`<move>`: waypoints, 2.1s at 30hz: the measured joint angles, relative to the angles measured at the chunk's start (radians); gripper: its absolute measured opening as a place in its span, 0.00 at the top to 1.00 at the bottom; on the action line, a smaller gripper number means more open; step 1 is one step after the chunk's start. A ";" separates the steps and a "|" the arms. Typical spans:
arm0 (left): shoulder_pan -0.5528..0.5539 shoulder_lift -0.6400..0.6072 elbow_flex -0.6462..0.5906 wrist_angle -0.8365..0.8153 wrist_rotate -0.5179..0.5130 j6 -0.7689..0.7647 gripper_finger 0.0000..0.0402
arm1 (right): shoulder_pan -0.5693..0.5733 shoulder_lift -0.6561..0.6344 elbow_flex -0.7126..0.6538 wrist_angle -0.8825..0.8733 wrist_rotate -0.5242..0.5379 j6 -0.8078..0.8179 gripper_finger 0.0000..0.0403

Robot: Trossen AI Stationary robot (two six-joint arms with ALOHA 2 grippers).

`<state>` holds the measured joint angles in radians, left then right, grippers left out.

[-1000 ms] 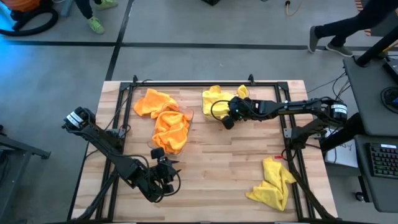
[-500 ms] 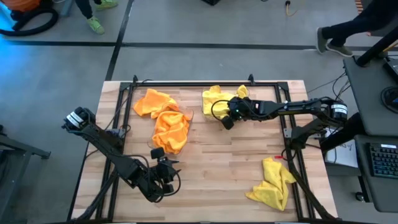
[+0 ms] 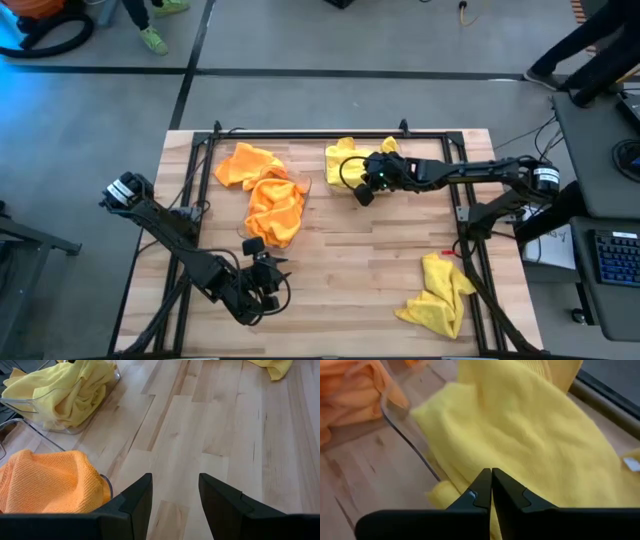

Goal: Sort microfiber towel by color & place in baskets
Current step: Put the orange microfiber towel into the left transparent bin

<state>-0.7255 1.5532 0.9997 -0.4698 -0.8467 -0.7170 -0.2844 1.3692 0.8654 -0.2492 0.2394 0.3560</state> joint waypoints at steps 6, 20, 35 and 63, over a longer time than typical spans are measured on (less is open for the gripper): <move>0.000 0.000 0.005 -0.007 0.013 0.000 0.64 | 0.002 0.000 0.037 -0.015 -0.002 -0.018 0.98; -0.002 -0.001 0.397 -0.602 0.097 -0.009 0.64 | 0.148 -0.010 0.148 -0.116 -0.003 -0.061 0.98; 0.075 -0.031 0.542 -1.095 0.019 -0.218 0.75 | 0.413 -0.014 0.195 -0.226 -0.003 0.018 0.98; 0.708 -0.468 0.090 -0.749 0.373 0.189 1.00 | 0.636 -0.012 0.138 -0.132 0.024 0.089 0.98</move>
<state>-0.0172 1.0849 1.0898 -1.2186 -0.4738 -0.5283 0.3515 1.3567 1.0039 -0.3811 0.2638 0.4450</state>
